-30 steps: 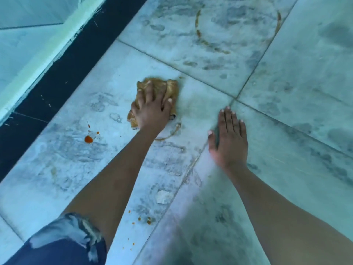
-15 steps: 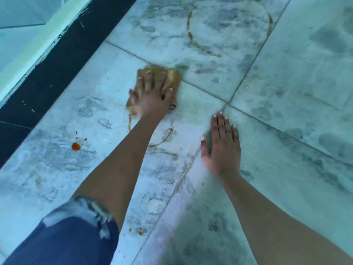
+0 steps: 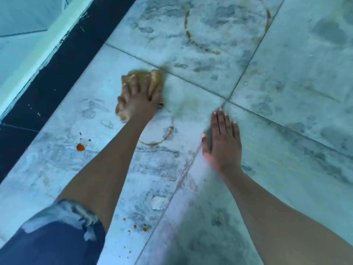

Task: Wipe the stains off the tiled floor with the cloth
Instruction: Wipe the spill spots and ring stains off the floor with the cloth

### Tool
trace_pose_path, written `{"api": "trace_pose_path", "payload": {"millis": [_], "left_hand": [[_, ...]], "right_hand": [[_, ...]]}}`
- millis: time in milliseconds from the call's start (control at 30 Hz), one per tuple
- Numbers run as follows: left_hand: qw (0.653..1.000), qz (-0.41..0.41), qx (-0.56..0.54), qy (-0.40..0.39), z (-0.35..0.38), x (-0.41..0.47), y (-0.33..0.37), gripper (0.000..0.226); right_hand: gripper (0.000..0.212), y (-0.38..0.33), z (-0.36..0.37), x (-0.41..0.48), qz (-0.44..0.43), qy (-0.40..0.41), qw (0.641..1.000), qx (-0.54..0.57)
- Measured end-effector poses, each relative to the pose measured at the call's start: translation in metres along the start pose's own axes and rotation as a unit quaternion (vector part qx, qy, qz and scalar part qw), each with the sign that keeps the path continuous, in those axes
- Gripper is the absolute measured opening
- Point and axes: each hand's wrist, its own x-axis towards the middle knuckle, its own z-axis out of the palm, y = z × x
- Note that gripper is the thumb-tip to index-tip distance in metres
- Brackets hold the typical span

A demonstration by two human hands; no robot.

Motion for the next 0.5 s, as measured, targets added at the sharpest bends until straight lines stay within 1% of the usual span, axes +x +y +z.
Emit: {"api": "trace_pose_path", "payload": {"millis": [33,67,100,133,167,200,233,267,300,367,433,500], "left_hand": [[1.000,-0.029,-0.010,0.003,0.001,-0.014,-0.010,0.062],[0.999,-0.038,-0.010,0.004,0.006,-0.035,-0.015,0.062],[1.000,-0.024,-0.003,-0.002,0.013,-0.060,-0.014,0.062],[1.000,0.021,0.011,-0.013,0.022,-0.087,-0.012,0.062],[0.995,0.092,0.035,-0.023,0.028,-0.113,-0.012,0.063],[0.983,0.169,0.061,-0.033,0.033,-0.130,-0.017,0.063],[0.971,0.224,0.076,-0.034,0.035,-0.137,-0.028,0.064],[0.966,0.243,0.077,-0.035,0.031,-0.134,-0.042,0.065],[0.970,0.228,0.076,-0.029,0.026,-0.122,-0.056,0.065],[0.988,0.139,0.069,-0.018,0.016,-0.085,-0.069,0.064],[0.998,0.051,0.034,-0.022,0.004,-0.046,-0.059,0.061],[0.999,0.029,0.011,-0.013,-0.002,-0.023,-0.033,0.060]], "right_hand": [[0.068,0.000,0.000,0.000,0.002,0.000,1.000,0.003],[0.068,-0.001,0.000,0.000,0.002,0.004,1.000,0.006],[0.067,-0.001,0.001,0.000,0.000,0.006,1.000,0.008],[0.067,0.000,0.001,0.000,-0.001,0.006,1.000,0.009],[0.067,-0.001,0.001,-0.001,0.000,0.006,1.000,0.012],[0.067,-0.001,0.001,0.000,0.000,0.008,1.000,0.013],[0.067,0.000,0.002,0.000,-0.002,0.007,1.000,0.012],[0.067,-0.001,0.003,0.000,-0.001,0.008,1.000,0.011],[0.068,0.000,0.003,0.000,-0.001,0.009,1.000,0.009],[0.068,0.001,0.003,0.000,-0.001,0.008,1.000,0.006],[0.069,0.001,0.002,-0.001,-0.006,0.003,1.000,0.007],[0.069,0.000,0.002,-0.001,-0.009,0.002,1.000,0.011]]}}
